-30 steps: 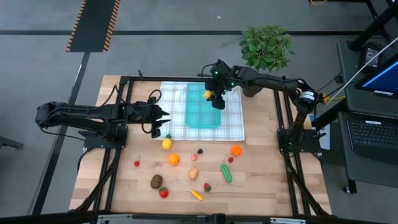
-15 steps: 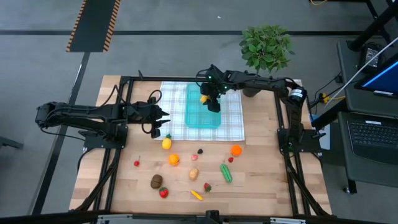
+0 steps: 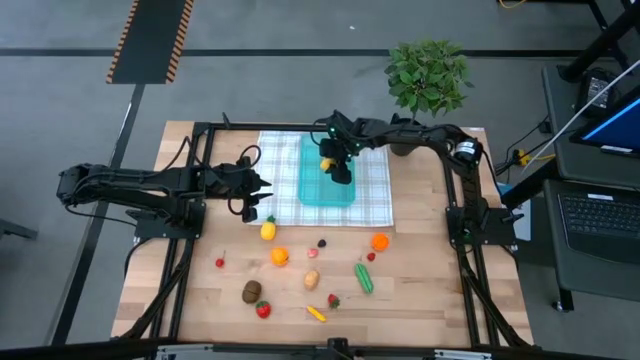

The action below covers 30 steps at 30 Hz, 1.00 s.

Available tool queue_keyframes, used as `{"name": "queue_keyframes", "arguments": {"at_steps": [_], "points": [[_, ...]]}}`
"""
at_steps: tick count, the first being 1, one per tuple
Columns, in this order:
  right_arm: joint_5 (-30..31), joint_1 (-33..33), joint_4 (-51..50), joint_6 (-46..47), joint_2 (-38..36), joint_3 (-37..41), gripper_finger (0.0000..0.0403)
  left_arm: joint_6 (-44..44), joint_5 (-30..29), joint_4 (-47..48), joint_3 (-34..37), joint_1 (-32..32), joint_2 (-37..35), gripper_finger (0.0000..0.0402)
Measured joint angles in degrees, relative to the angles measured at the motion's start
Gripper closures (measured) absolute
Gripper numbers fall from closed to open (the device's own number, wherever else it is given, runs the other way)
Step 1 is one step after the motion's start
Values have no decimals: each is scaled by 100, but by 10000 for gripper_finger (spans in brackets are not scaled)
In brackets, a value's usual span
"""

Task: Pick and placing Produce into tupperware
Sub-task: Put the yellow lemon into the green bin

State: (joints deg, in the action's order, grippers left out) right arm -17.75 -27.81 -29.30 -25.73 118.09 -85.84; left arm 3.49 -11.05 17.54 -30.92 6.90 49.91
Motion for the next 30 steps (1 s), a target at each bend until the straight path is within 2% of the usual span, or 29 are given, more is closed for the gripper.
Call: {"name": "queue_keyframes", "arguments": {"at_steps": [24,30], "points": [[15,-2,85,129,235,2,192,-2,0,2,0,0,0,280],[322,-2,71,303,235,2,143,-1,0,2,0,-1,0,280]]}}
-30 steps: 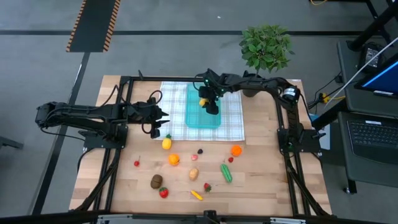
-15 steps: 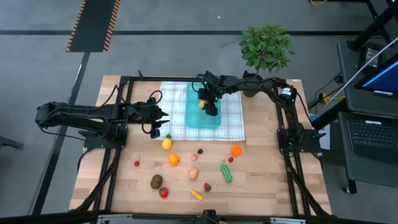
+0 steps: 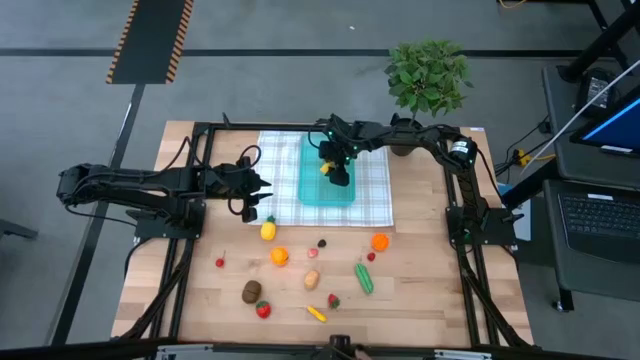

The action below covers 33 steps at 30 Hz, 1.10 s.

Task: Pick and placing Produce into tupperware
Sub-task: Put the yellow lemon into the green bin, then put the yellow pineapple into the green bin

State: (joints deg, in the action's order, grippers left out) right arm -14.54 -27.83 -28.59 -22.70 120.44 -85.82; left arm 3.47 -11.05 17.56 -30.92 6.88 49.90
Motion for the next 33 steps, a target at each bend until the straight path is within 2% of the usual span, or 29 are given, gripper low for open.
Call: {"name": "queue_keyframes", "arguments": {"at_steps": [16,21,33], "points": [[-56,-34,19,314,-47,1,131,119,-2,-2,0,-1,1,280],[-414,-101,80,421,-399,0,130,126,-2,-2,0,1,1,280],[-505,-120,294,442,-1336,137,130,320,-80,-4,0,-5,-1,280]]}}
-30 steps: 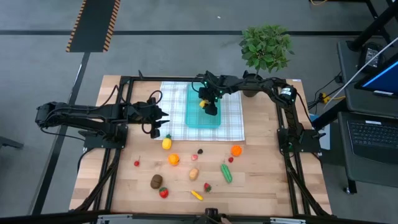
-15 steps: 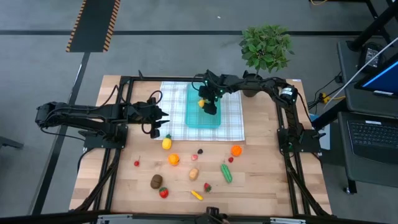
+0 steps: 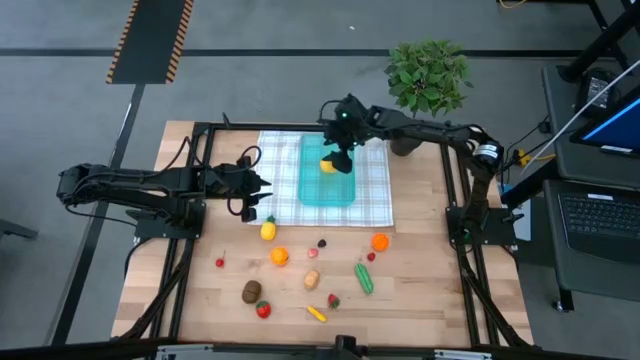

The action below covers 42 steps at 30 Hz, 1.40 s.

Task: Pick and placing Produce into tupperware
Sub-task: Put the yellow pineapple into the green bin

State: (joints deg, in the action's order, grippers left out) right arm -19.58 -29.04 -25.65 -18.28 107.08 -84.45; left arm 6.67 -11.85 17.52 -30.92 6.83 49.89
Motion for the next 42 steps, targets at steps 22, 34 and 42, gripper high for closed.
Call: {"name": "queue_keyframes", "arguments": {"at_steps": [22,34,42], "points": [[93,940,4985,1071,-3243,5108,130,-54,-100,-44,0,-7,-2,280],[1591,2103,5539,1461,-3328,5771,130,-184,63,-223,0,-524,-2,212],[1607,2220,5782,1513,-3446,5764,130,-520,62,16,0,-1106,-98,173]]}}
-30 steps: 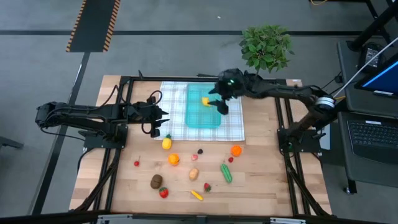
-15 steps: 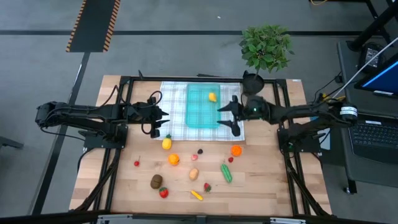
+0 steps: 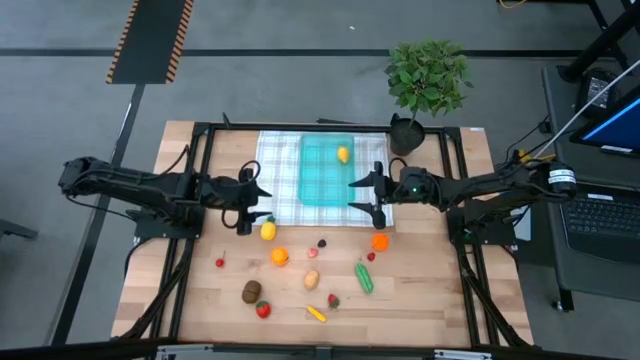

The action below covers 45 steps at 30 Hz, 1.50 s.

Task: Pick and placing Produce into tupperware
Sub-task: Put the yellow pineapple into the green bin

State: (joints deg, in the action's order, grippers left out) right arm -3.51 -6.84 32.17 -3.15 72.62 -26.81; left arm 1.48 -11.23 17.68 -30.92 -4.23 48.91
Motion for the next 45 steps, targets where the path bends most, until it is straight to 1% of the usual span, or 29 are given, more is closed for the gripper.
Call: {"name": "queue_keyframes", "arguments": {"at_steps": [5,7,10,14,17,22,25,29,32,38,41,45], "points": [[-46,29,-54,274,-110,0,130,-344,-76,-30,-2,-671,-102,177],[-49,30,-168,328,-239,0,130,-627,-406,57,0,-974,-161,177],[-50,29,-414,421,-522,0,130,-1241,-1186,238,-2,-1438,-223,174],[-50,29,-1011,450,-1035,-2,130,-2111,-1991,492,0,-2030,-206,173],[-19,33,-1401,438,-1390,-2,130,-2533,-2359,488,0,-2390,-130,174],[554,172,-1866,393,-1628,-2,130,-3202,-2670,275,0,-2815,142,177],[745,278,-1899,321,-1578,-2,130,-3601,-2762,238,-13,-2964,409,174],[989,335,-1901,277,-1578,-2,130,-4297,-2842,604,-360,-3053,864,173],[1016,335,-1907,285,-1578,-2,130,-4899,-2936,1179,-842,-3078,1230,173],[1010,335,-2039,281,-1574,-2,130,-6559,-2971,2751,-1911,-3076,2041,173],[1010,335,-2043,277,-1574,-2,130,-7383,-2774,3450,-2271,-3035,2420,172],[1010,335,-2044,296,-1574,-2,130,-8396,-2230,4486,-2571,-2810,2787,172]]}}
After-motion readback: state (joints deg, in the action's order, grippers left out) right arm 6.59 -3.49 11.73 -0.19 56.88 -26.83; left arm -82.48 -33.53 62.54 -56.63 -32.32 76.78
